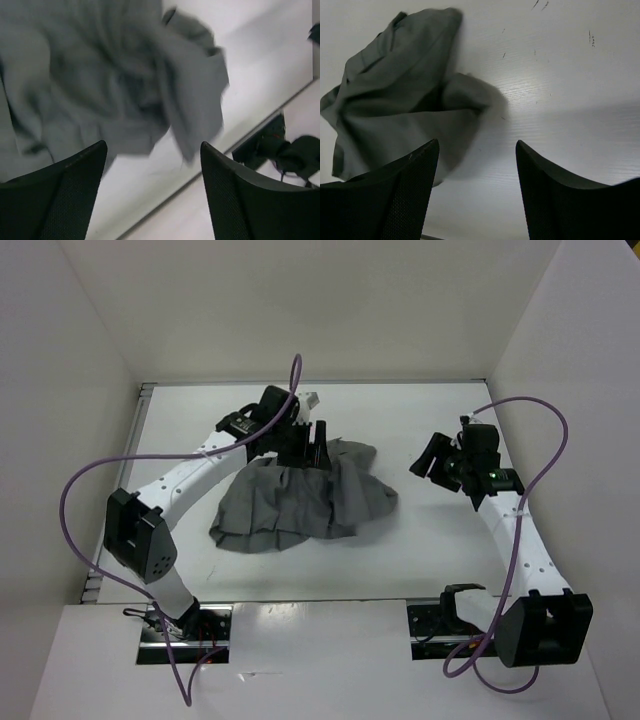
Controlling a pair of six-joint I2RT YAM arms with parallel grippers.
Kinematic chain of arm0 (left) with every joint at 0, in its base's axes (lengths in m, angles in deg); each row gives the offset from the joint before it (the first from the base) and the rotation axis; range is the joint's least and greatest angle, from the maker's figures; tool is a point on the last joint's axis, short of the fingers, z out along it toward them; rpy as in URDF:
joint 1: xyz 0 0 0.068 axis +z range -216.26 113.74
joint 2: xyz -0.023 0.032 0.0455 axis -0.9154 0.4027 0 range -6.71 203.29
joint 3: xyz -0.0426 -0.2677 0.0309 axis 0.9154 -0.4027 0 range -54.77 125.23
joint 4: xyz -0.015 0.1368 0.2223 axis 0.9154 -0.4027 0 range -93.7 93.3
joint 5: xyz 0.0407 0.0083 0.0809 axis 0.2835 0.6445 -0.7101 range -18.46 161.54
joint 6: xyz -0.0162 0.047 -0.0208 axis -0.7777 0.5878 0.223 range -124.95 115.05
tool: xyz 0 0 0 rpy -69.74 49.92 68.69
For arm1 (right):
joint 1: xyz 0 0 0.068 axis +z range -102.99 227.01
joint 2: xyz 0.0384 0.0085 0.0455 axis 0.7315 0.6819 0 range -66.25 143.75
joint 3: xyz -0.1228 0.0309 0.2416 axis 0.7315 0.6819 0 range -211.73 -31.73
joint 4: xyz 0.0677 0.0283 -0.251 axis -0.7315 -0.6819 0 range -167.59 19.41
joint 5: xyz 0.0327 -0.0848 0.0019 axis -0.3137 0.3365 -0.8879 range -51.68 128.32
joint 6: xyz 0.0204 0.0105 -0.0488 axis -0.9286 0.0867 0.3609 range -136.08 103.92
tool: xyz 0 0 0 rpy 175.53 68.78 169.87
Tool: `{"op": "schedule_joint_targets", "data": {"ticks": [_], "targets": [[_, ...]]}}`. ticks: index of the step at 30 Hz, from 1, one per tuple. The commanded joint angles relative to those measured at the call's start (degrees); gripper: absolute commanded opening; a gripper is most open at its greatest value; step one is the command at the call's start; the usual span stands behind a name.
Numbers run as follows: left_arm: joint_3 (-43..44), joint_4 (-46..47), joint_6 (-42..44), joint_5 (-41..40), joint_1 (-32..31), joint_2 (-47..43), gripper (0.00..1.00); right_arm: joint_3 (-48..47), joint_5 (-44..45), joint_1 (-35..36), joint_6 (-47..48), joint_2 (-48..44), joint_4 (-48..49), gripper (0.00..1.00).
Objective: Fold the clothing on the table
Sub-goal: Move the skirt to the center of the board, then flatten the skirt out
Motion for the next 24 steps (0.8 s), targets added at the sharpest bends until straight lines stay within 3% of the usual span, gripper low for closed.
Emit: {"op": "schedule_joint_targets", "data": {"ticks": [1, 4, 9, 13, 20, 24], "targets": [[-2.7, 0.2, 1.6, 9.9, 0.4, -2.7, 0.83, -3.7, -0.3, -0.4, 0.4, 0.8, -0.3, 0.68], [-3.4, 1.7, 1.6, 10.5, 1.8, -5.6, 0.87, -5.8, -1.6, -0.4, 0.4, 2.5, -0.3, 0.68], [-3.9, 0.9, 0.2, -7.1, 7.7, 0.0, 0.88, -9.7, -2.5, 0.2, -0.1, 12.2, 0.4, 0.68], [1.7, 2.1, -0.4, -13.7, 10.3, 7.6, 0.88, -15.0, -2.0, 0.7, -0.1, 20.8, 2.3, 0.67], [13.0, 4.6, 0.2, -10.5, 13.7, 19.4, 0.89, -24.5, -7.0, 1.7, -2.0, 36.8, 4.8, 0.63], [11.3, 6.5, 0.8, -5.6, 14.2, 22.5, 0.89, -30.9, -9.7, 4.6, -2.7, 43.8, 5.3, 0.63]]}}
